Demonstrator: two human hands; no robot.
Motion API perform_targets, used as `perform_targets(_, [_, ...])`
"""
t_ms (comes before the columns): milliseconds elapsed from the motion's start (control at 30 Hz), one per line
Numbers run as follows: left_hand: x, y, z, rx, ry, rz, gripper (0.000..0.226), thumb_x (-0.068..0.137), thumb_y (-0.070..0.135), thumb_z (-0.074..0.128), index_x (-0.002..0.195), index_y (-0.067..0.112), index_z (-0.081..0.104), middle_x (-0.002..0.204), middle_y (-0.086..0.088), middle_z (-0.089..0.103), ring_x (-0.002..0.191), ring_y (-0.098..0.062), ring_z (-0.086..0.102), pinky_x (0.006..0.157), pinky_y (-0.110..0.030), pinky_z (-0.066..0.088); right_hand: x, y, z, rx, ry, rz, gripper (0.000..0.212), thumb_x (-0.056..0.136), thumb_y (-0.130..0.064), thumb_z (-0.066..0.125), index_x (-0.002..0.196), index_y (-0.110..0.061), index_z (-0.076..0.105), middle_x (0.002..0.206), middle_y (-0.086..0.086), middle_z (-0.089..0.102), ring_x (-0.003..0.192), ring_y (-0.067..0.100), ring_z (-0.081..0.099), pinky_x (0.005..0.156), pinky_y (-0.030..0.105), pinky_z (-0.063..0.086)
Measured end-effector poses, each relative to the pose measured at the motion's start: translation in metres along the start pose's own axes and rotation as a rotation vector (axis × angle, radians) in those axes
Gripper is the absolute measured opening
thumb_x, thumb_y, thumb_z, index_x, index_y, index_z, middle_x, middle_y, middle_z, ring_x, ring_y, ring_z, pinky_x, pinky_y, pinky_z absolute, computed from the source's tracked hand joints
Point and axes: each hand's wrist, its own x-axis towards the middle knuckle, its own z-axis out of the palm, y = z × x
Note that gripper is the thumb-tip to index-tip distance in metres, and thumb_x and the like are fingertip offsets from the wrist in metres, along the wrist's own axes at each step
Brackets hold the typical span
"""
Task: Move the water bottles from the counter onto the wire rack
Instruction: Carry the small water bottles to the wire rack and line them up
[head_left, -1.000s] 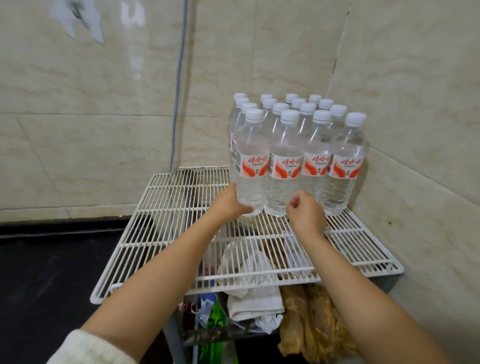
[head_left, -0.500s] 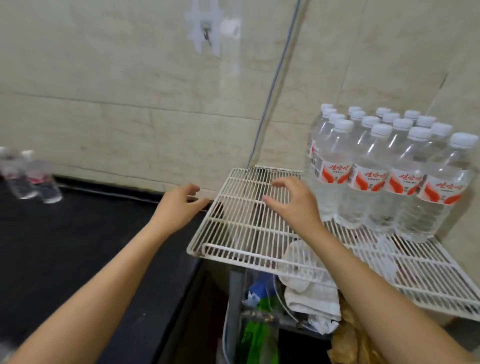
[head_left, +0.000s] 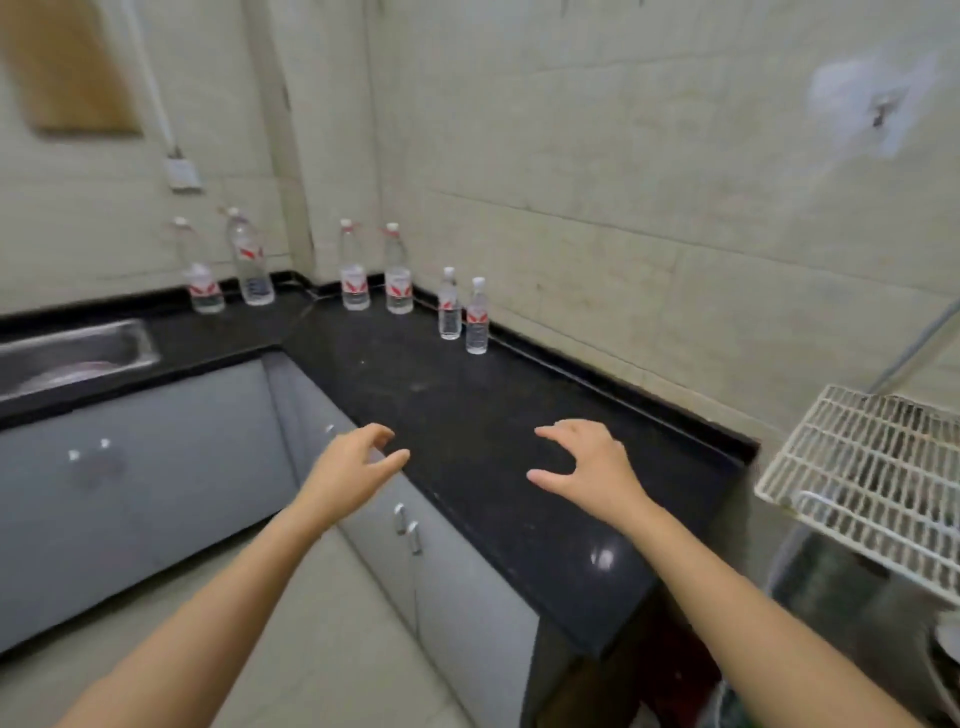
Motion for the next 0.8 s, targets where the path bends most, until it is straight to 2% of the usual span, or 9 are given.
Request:
perform_targets(167, [-0.052, -0.098, -0.077, 0.008, 0.151, -0.154, 0.039, 0.090, 0.031, 0.057, 0.120, 0.008, 0.057, 0.125, -0.008, 0.061, 0.118, -0.022, 0.053, 0.096, -0.029, 0.038, 0.012, -0.097, 0.071, 0.028, -0.130, -0.106, 0.056, 0.081, -0.046, 0.062, 0.133, -0.032, 0.046, 0.139, -0.003, 0.042, 0.133, 0.013, 0.028, 0.106, 0.035, 0.023])
perform_targets(267, [-0.085, -0.141, -0.108, -0.003, 0.207, -0.239, 0.039, 0.091, 0.032, 0.055, 0.121, 0.008, 0.056, 0.124, -0.008, 0.060, 0.118, -0.021, 0.053, 0.093, -0.027, 0.037, 0.018, -0.139, 0.100, -0.037, -0.218, -0.175, 0.057, 0.082, -0.048, 0.061, 0.134, -0.031, 0.045, 0.142, -0.001, 0.038, 0.135, 0.016, 0.027, 0.107, 0.035, 0.023])
perform_targets(433, [-0.118, -0.195, -0.146, -0.015, 0.325, -0.364, 0.040, 0.091, 0.034, 0.054, 0.122, 0.009, 0.056, 0.125, -0.007, 0.060, 0.119, -0.022, 0.051, 0.097, -0.032, 0.038, 0.055, -0.200, 0.118, -0.094, -0.224, -0.294, 0.057, 0.083, -0.048, 0.059, 0.135, -0.030, 0.044, 0.148, 0.002, 0.031, 0.138, 0.018, 0.022, 0.109, 0.039, 0.021])
perform_targets(633, [-0.112, -0.224, -0.161, 0.025, 0.347, -0.411, 0.043, 0.091, 0.036, 0.053, 0.125, 0.009, 0.053, 0.128, -0.007, 0.058, 0.120, -0.021, 0.051, 0.098, -0.031, 0.038, 0.091, -0.226, 0.148, -0.128, -0.263, -0.363, 0.061, 0.084, -0.049, 0.057, 0.139, -0.032, 0.036, 0.149, 0.004, 0.030, 0.139, 0.019, 0.021, 0.110, 0.040, 0.022])
perform_targets(800, [-0.058, -0.237, -0.167, 0.059, 0.337, -0.381, 0.044, 0.091, 0.037, 0.053, 0.127, 0.011, 0.052, 0.130, -0.006, 0.056, 0.122, -0.020, 0.050, 0.099, -0.029, 0.037, 0.145, -0.219, 0.170, -0.094, -0.267, -0.352, 0.064, 0.084, -0.049, 0.058, 0.140, -0.030, 0.034, 0.148, 0.004, 0.030, 0.139, 0.019, 0.022, 0.109, 0.041, 0.023])
